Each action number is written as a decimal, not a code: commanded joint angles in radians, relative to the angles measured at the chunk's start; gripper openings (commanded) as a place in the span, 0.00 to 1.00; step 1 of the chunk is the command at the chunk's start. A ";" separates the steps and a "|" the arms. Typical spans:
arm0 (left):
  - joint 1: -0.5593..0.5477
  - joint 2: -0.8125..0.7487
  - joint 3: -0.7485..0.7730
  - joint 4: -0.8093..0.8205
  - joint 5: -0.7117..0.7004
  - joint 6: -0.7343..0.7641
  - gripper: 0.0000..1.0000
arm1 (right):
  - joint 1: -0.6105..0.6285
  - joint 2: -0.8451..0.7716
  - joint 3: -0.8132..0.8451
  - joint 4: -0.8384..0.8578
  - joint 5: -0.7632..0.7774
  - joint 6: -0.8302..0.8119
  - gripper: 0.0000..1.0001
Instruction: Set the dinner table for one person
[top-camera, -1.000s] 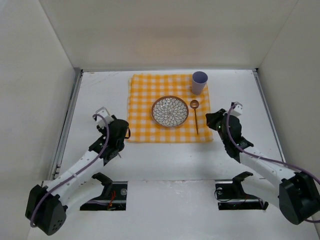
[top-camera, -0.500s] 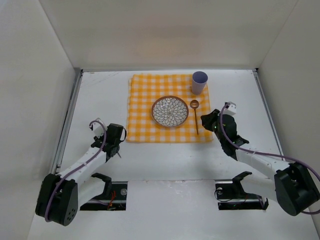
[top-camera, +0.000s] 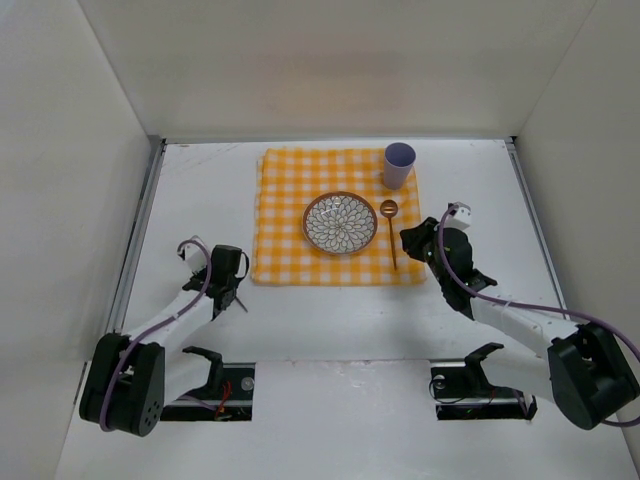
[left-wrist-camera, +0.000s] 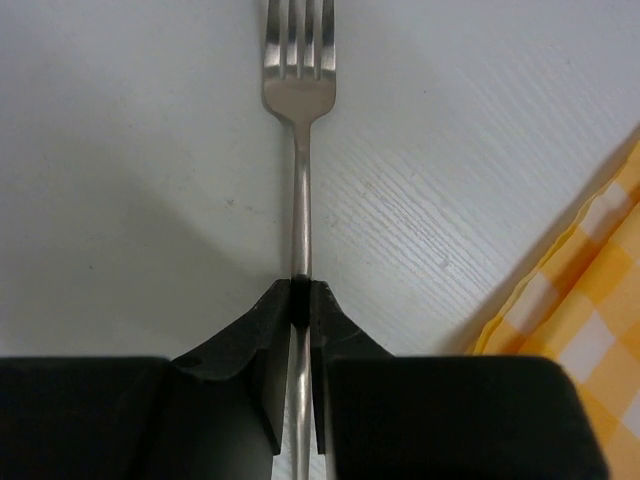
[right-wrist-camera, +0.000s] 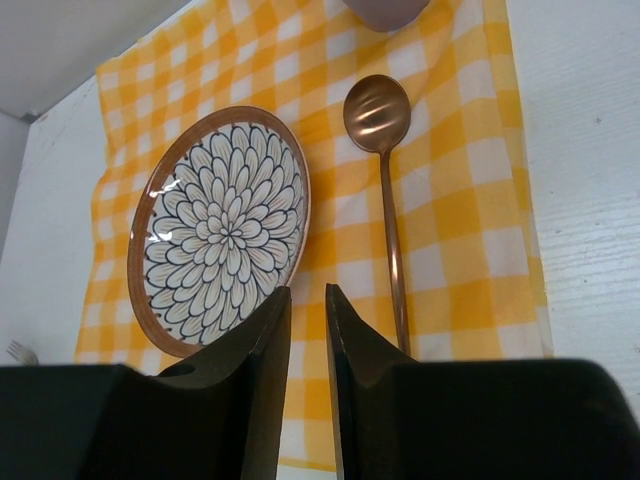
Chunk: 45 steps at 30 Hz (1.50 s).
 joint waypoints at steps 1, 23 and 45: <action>0.013 -0.068 0.019 -0.037 0.016 0.055 0.05 | -0.002 -0.024 0.025 0.059 0.021 -0.010 0.26; -0.333 0.464 0.595 0.085 0.024 0.521 0.06 | 0.021 0.027 0.053 0.059 0.018 -0.027 0.34; -0.313 0.634 0.651 0.160 0.039 0.552 0.07 | 0.042 0.084 0.074 0.064 0.008 -0.036 0.38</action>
